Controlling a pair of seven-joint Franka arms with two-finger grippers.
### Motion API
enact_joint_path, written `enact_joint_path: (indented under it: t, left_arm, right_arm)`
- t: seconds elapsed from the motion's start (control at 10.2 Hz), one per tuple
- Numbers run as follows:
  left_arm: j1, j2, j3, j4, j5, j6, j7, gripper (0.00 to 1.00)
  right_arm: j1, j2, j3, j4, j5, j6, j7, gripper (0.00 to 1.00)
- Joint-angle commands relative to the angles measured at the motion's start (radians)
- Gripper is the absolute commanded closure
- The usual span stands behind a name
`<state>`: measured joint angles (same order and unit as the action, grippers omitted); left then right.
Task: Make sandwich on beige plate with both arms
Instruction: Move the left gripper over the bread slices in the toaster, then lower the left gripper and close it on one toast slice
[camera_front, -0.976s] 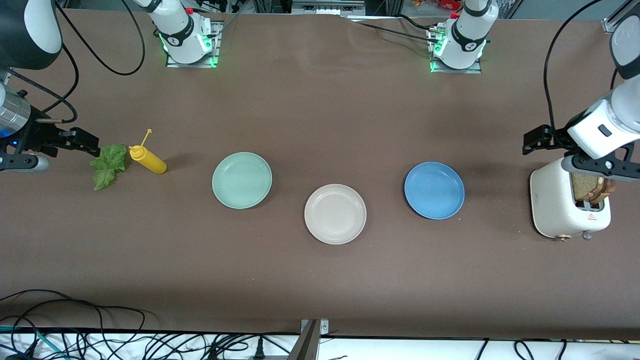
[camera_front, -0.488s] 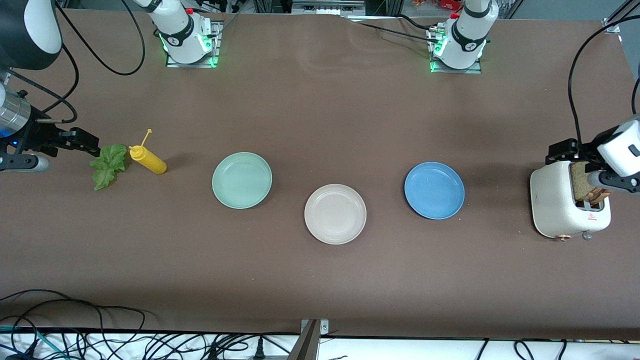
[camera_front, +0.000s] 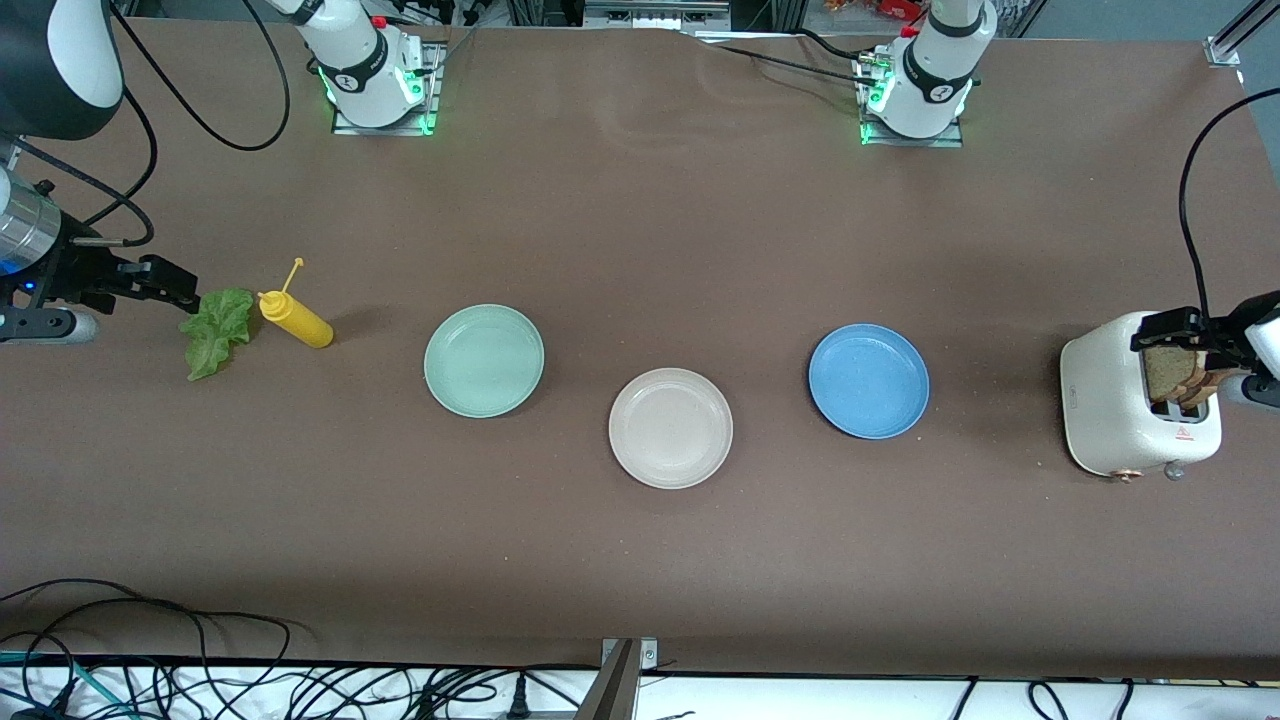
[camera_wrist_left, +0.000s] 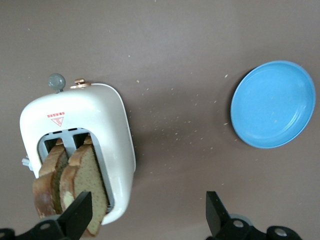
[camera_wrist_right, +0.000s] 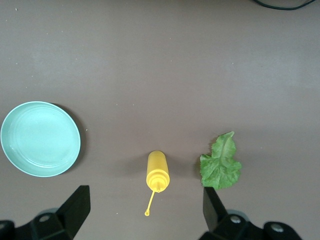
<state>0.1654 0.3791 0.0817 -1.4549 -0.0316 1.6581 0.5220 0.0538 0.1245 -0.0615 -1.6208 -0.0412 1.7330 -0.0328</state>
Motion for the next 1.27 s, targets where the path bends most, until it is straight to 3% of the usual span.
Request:
enact_joint_path:
  t: [0.0,1.17]
  left_arm:
    - [0.049,0.073,-0.005,0.048,-0.022,-0.012,0.110,0.00]
    - [0.083,0.130,0.001,0.082,0.029,-0.012,0.144,0.00]
  right_arm:
    - [-0.003,-0.002,0.002,0.005,0.017,-0.013,0.004,0.00]
    - [-0.003,-0.002,0.002,0.005,0.017,-0.015,0.005,0.00]
